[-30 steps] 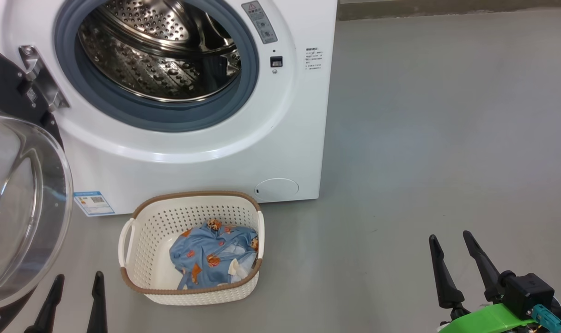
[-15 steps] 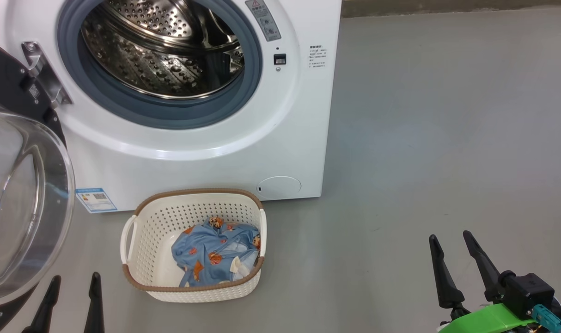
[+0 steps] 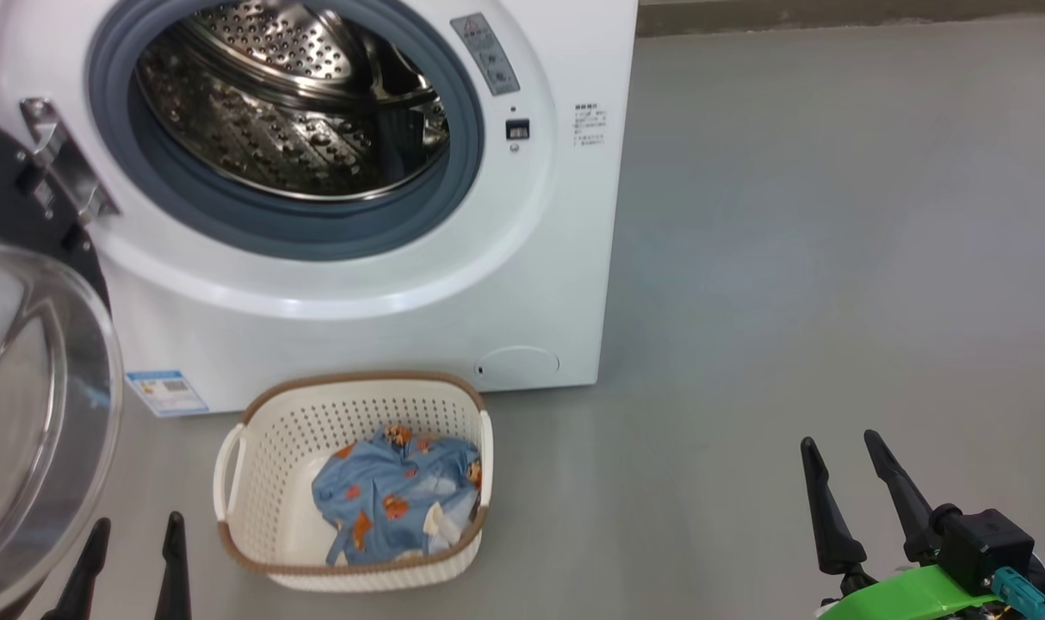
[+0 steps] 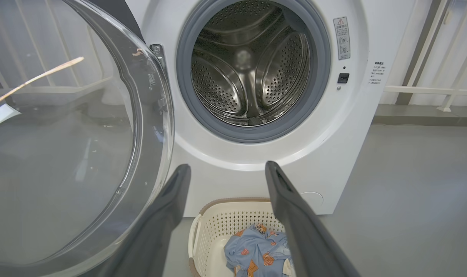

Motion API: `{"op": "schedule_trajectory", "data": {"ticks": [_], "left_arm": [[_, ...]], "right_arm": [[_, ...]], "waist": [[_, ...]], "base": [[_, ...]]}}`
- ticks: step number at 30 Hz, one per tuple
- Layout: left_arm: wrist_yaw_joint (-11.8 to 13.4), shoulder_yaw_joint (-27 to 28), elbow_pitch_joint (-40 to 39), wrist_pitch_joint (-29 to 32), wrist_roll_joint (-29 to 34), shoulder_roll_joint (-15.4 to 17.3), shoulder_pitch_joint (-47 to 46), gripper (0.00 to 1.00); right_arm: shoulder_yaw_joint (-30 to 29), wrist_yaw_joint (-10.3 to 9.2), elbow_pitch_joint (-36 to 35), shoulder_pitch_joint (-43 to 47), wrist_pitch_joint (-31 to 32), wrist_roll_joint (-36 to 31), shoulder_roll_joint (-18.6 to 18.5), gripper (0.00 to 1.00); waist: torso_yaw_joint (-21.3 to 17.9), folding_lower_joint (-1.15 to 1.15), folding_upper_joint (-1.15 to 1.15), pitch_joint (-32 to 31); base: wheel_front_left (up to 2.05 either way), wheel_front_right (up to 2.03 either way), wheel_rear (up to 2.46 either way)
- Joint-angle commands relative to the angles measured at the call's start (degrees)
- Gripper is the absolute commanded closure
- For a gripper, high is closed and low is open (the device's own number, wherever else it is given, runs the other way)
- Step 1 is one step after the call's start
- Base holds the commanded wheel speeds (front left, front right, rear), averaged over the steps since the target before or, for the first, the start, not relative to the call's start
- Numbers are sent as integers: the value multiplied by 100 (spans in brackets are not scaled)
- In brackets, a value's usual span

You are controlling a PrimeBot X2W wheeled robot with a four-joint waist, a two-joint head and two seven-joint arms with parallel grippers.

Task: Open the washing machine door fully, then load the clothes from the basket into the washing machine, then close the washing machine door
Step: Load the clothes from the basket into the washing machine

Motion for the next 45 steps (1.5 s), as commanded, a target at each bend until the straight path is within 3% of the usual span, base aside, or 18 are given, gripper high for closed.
{"op": "schedule_trajectory", "data": {"ticks": [1,15,45], "left_arm": [[-18,234,-104,-31,21,93,-241,0],[-18,344,-132,-31,-7,60,-317,0],[-18,111,-96,-31,-186,192,-266,0]], "right_arm": [[103,36,-126,-77,-26,-25,-41,0],[66,36,-132,-129,-26,-9,-41,0],[49,36,-111,-160,-26,18,-41,0]], "waist": [[6,0,0,-1],[53,0,0,104],[-1,0,0,219]], "base": [[186,-186,0],[146,-145,0],[3,-3,0]]}}
